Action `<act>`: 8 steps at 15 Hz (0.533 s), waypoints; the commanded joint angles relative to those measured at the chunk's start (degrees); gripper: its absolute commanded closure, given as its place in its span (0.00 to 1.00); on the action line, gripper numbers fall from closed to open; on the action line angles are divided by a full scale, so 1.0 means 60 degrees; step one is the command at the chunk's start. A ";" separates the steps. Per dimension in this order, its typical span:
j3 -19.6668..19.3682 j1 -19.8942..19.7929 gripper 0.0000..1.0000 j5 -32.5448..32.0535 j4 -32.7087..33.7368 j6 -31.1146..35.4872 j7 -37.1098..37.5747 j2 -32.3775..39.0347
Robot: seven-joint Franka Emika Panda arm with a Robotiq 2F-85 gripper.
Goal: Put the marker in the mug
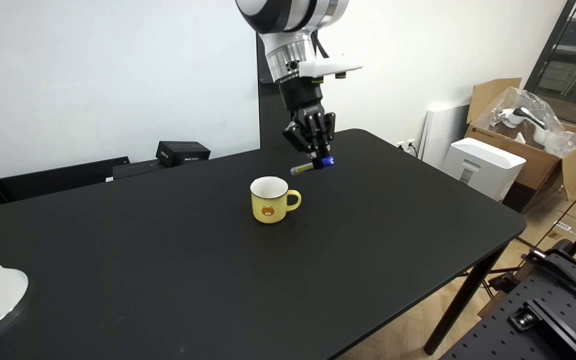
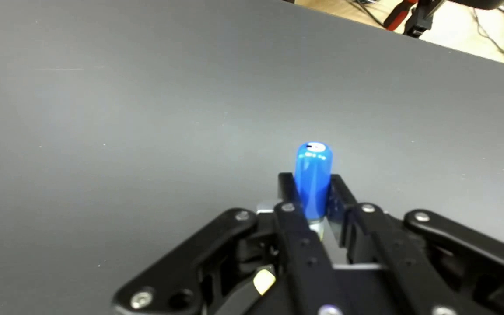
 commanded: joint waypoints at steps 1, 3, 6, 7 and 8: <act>0.0017 0.0085 0.95 0.0323 0.1558 -0.0973 0.0187 0.0864; 0.0022 0.0089 0.95 0.0482 0.2052 -0.1108 0.0137 0.1248; 0.0026 0.0080 0.95 0.0738 0.2647 -0.1249 0.0124 0.1848; 0.0026 0.0083 0.95 0.0798 0.2826 -0.1278 0.0119 0.2040; 0.0026 0.0088 0.95 0.0825 0.2988 -0.1293 0.0116 0.2208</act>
